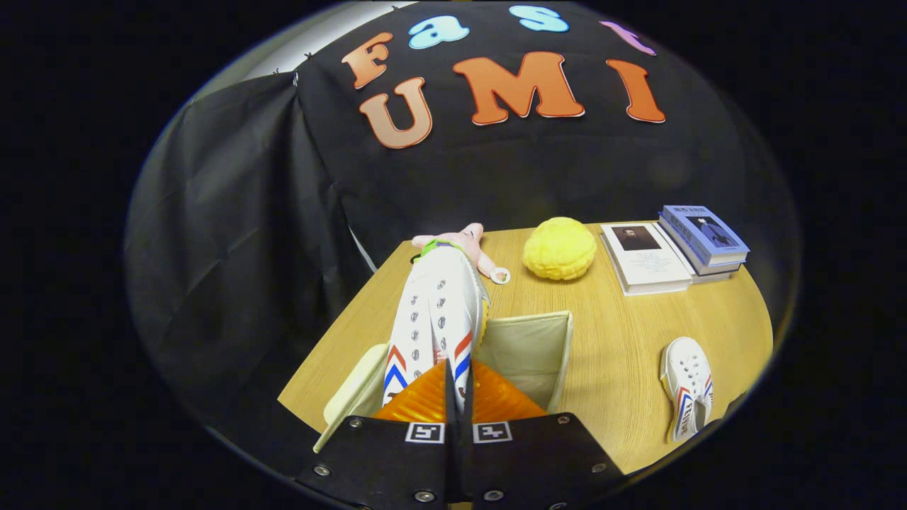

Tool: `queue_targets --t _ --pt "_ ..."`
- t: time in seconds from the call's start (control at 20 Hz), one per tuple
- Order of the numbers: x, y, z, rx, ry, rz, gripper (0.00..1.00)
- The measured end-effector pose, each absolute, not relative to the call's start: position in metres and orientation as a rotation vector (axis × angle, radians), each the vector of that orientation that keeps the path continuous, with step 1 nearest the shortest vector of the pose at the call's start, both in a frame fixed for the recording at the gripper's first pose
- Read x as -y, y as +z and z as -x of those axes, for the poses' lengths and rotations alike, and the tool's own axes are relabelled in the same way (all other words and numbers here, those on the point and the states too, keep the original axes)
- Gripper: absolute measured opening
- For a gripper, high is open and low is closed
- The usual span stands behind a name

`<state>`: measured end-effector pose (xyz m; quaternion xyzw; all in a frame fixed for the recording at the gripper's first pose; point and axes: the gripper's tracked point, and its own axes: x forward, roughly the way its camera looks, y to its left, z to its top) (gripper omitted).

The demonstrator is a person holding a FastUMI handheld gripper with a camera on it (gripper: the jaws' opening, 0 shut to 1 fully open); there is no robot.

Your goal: Open the storage box then place both shoes into the box .Put the left shoe in first, then the right shoe, with the right side of both shoes facing outward in a uniform manner.

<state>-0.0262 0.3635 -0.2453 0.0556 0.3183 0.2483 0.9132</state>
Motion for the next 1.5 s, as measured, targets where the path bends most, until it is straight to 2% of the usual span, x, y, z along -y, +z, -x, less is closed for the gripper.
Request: queue_targets --t 0.55,0.7,0.75,0.9,0.95,1.5 --pt "-0.371 -0.276 0.058 -0.783 0.560 -0.056 0.01" --pt "-0.379 -0.288 0.063 -0.837 0.563 -0.059 0.04" --pt "-0.383 -0.286 0.065 -0.833 0.569 -0.079 0.09" --pt "-0.381 -0.277 0.056 -0.788 0.550 -0.056 0.87" --pt "-0.381 -0.276 0.054 -0.781 0.547 -0.046 0.97" --pt "-0.314 -0.226 0.015 -0.636 0.428 -0.123 0.99"
